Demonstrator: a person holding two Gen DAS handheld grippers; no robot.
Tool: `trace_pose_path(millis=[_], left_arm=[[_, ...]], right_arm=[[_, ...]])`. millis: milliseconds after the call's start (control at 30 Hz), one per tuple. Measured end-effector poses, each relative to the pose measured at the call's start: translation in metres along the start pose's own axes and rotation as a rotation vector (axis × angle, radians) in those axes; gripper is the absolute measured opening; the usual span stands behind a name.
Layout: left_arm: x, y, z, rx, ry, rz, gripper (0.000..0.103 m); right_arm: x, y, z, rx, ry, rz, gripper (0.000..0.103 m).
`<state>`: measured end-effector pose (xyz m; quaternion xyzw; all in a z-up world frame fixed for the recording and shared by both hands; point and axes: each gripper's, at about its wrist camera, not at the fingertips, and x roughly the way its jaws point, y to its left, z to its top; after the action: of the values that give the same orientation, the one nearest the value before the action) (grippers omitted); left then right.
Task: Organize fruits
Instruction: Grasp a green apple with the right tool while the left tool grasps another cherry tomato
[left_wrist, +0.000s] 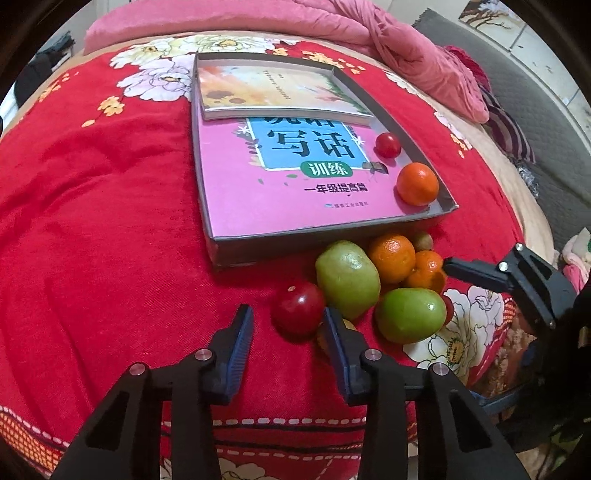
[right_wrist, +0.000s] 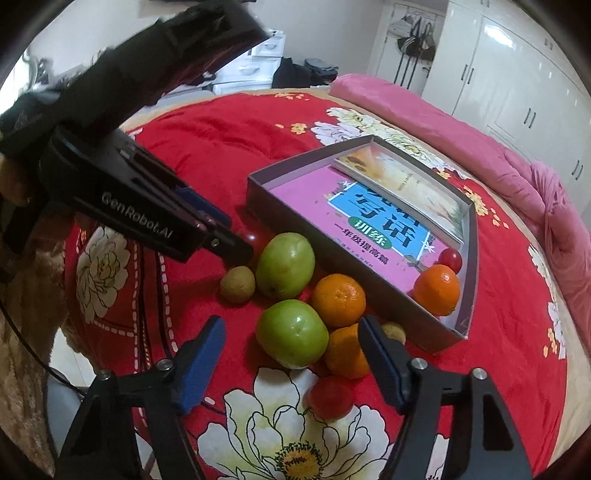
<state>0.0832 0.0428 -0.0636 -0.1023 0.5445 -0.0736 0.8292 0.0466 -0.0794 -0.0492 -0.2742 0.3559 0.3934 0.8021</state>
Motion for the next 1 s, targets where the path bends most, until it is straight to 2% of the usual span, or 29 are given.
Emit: trace_pose_path(millis=[67,333,467,600,800,1000], left_arm=[[0.001,-0.001,0.002,0.004,0.003,-0.011,0.039],[0.011,0.002,0.010,-0.001,0.033,-0.064,0.038],[0.015,0.004,0.013,-0.009,0.043,-0.082,0.037],[0.019,0.007,0.015,-0.024,0.052,-0.106,0.037],[0.020,0.007,0.015,-0.032,0.054,-0.131,0.031],[0.018,0.007,0.015,-0.044,0.047,-0.139,0.031]], right_arm=[[0.003,0.004,0.000,-0.030,0.009,-0.007,0.063],[0.016,0.019,-0.002,-0.140,0.041,-0.065,0.046],[0.020,0.018,-0.001,-0.136,0.045,-0.065,0.044],[0.017,0.011,0.001,-0.077,0.038,-0.027,0.044],[0.012,-0.019,0.005,0.113,0.016,0.091,0.044],[0.007,-0.033,0.006,0.204,-0.019,0.123,0.044]])
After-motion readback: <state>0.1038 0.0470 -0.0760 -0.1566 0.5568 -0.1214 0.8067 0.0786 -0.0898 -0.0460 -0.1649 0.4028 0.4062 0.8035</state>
